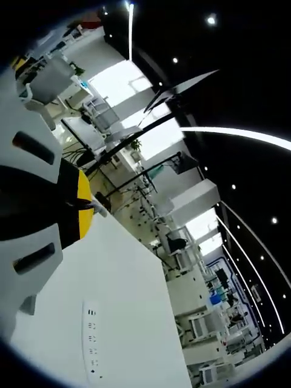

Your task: Fold the towel on the table until its edges align and the towel forms a compact rectangular stack.

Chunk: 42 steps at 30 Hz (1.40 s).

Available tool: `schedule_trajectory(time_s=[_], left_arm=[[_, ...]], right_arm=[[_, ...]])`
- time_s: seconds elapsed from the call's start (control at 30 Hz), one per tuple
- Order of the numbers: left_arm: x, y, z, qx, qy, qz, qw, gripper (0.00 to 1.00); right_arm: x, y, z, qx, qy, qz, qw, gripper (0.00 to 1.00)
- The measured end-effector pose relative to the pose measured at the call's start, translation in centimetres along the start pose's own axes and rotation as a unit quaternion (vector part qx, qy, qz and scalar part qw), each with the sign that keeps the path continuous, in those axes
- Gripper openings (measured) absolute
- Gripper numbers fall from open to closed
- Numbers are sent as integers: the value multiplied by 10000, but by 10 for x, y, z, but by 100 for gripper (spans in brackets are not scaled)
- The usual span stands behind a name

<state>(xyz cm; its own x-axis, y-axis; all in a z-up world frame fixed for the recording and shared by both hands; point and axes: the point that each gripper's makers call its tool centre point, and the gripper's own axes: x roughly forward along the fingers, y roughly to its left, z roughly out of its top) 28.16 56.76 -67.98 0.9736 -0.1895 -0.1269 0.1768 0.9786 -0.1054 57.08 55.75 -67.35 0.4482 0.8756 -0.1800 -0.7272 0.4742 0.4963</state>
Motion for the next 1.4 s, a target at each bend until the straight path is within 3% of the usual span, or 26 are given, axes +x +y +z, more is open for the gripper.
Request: schedule_trajectory(time_s=[0.27, 0.63, 0.77, 1.03, 1.4], left_arm=[[-5, 20, -7, -79, 12, 314, 9995, 4], [-10, 25, 31, 18, -421, 269, 9987, 3], [-14, 28, 38, 32, -525, 272, 9982, 3], [-21, 62, 14, -20, -449, 411, 9981, 3], [-20, 74, -20, -384, -126, 1114, 9930, 4]], right_arm=[[14, 5, -10, 65, 93, 40, 9999, 0], [16, 22, 12, 114, -136, 174, 9997, 0], [16, 29, 17, 89, -202, 224, 9995, 0], [25, 32, 9, -8, -113, 228, 9997, 0], [59, 23, -29, -39, 299, 172, 9994, 0]])
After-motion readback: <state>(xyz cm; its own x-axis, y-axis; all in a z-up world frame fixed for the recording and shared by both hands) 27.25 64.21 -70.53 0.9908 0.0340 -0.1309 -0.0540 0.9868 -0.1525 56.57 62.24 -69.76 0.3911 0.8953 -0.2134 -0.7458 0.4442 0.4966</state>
